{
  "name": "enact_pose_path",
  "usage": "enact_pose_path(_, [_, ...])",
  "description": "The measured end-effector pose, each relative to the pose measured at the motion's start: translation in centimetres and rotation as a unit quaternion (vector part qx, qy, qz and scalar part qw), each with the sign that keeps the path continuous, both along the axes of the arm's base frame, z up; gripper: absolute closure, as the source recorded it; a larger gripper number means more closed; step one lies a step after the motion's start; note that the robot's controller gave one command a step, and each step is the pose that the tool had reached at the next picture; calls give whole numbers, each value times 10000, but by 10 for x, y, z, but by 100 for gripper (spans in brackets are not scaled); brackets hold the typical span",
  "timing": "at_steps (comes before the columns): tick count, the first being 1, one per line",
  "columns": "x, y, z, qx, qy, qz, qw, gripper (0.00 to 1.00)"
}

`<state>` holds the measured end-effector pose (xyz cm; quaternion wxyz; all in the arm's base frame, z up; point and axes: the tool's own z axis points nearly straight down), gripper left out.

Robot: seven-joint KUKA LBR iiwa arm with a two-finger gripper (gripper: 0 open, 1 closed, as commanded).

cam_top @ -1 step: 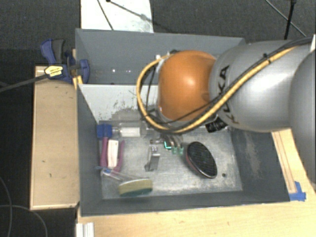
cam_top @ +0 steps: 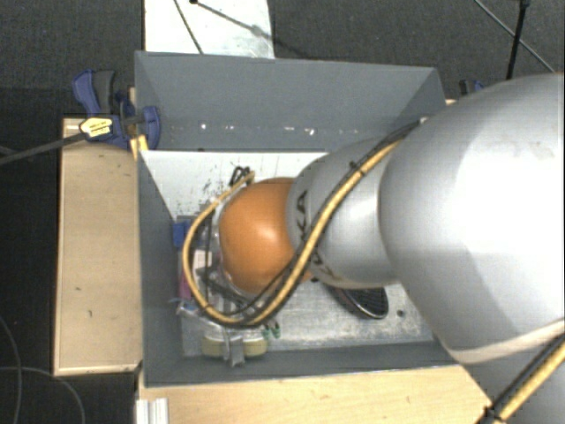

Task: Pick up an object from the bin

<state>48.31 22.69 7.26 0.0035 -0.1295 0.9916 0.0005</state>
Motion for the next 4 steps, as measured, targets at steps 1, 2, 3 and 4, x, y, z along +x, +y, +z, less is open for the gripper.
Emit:
enact_pose_path(1, [-5, -39, 30, -9, 22, -15, 10000, 0])
enact_pose_path(2, [-5, 14, 41, 0, 5, 2346, 9721, 0])
enact_pose_path(3, [0, -21, 0, 25, -31, 1969, 9804, 0])
enact_pose_path(4, [-3, -42, 0, 1, -15, 2184, 9759, 0])
